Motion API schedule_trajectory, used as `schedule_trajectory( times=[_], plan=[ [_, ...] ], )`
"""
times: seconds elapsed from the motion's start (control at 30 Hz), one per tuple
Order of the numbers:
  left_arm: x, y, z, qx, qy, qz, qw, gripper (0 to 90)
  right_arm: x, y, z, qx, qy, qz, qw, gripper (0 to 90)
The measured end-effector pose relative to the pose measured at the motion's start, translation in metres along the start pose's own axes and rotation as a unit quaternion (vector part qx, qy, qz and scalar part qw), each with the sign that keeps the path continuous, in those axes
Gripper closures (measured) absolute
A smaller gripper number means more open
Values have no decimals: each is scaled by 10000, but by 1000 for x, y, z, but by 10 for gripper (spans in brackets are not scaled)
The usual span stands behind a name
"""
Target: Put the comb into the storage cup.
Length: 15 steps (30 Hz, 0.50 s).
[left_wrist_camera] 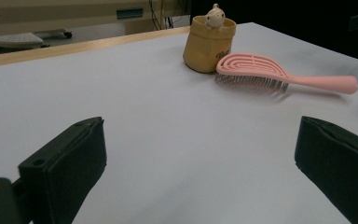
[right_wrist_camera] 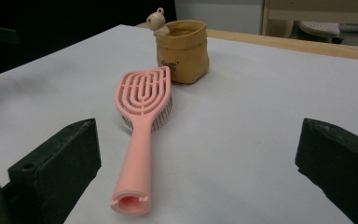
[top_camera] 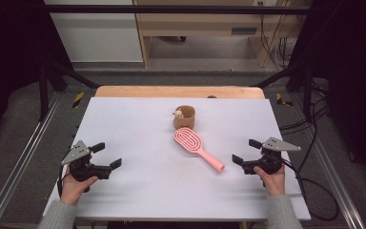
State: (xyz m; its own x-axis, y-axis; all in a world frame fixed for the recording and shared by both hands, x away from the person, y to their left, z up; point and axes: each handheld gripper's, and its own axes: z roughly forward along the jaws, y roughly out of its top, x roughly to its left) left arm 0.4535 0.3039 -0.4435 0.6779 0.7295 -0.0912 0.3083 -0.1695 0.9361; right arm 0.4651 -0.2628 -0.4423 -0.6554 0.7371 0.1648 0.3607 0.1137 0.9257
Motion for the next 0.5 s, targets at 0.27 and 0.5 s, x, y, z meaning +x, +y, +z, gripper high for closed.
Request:
schedule_trajectory(
  times=[0.27, 0.5],
  plan=[
    [0, -1, 0, 32, -3, -4, 10000, 20, 0, 0, 0, 21, -25, -2, 10000, 5],
    [0, -1, 0, 54, 0, -3, 10000, 20, 2, 2, 1, 65, -10, -44, 10000, 5]
  ],
)
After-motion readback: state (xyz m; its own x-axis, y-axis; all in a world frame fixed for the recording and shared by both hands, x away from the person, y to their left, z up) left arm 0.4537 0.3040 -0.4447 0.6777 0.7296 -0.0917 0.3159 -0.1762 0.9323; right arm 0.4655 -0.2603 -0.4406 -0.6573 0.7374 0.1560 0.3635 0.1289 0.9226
